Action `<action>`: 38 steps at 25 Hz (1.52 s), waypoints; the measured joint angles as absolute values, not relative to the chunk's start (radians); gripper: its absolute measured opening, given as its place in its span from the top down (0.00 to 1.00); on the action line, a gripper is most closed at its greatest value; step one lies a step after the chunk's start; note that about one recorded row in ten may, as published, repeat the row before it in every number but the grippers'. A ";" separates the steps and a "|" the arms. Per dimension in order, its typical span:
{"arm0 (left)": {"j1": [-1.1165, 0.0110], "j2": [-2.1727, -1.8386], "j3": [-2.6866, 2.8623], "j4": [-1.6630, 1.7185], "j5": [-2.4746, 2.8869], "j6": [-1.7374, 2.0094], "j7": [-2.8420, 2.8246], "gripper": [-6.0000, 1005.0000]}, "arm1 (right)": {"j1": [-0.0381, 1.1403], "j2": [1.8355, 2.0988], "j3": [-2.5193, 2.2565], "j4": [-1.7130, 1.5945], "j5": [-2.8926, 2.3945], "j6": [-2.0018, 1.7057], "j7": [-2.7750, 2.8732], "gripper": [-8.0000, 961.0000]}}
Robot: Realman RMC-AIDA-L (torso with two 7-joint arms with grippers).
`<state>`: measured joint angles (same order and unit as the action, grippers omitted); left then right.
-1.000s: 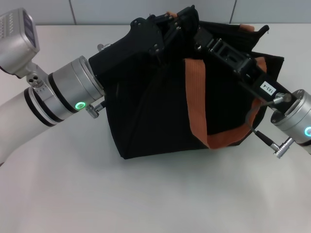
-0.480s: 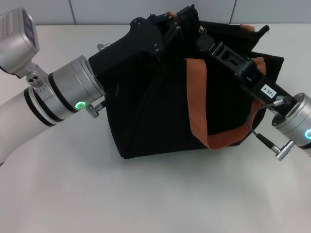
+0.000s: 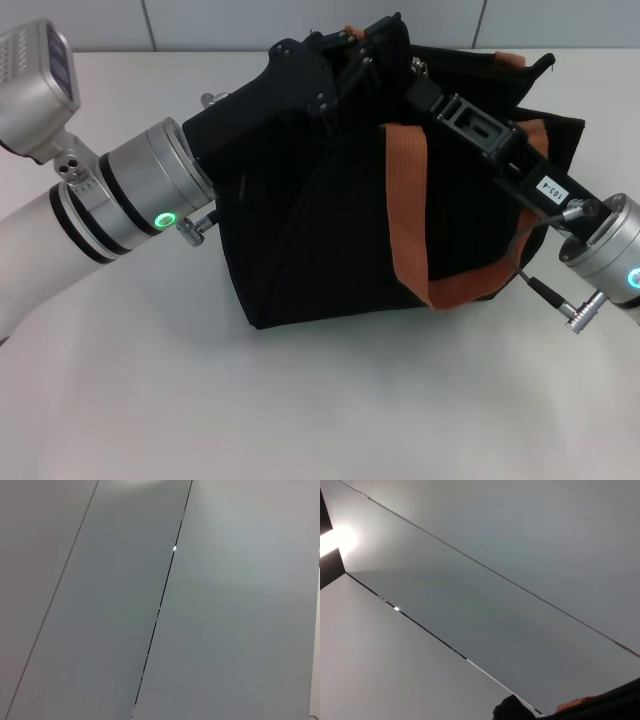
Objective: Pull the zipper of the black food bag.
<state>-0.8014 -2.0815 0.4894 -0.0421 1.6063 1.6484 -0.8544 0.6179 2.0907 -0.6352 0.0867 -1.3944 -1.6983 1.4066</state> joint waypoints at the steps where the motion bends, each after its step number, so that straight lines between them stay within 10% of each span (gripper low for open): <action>1: -0.801 -2.082 0.489 -0.044 1.606 1.649 -0.854 0.93 | 0.617 2.091 -0.635 0.086 -1.394 -1.698 1.407 0.77; 4: -0.801 -2.082 0.489 -0.047 1.605 1.651 -0.854 0.93 | 0.617 2.091 -0.637 0.086 -1.394 -1.698 1.406 0.79; 6: -0.801 -2.082 0.489 -0.049 1.603 1.651 -0.854 0.93 | 0.618 2.091 -0.640 0.086 -1.394 -1.698 1.406 0.99; 38: -0.780 -2.082 0.480 -0.043 1.600 1.674 -0.854 0.92 | 0.583 2.089 -0.631 0.058 -1.394 -1.715 1.412 1.00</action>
<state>-0.7805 -2.0815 0.4801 -0.0427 1.6002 1.6739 -0.8544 0.5832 2.0886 -0.6309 0.0580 -1.3944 -1.7152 1.4115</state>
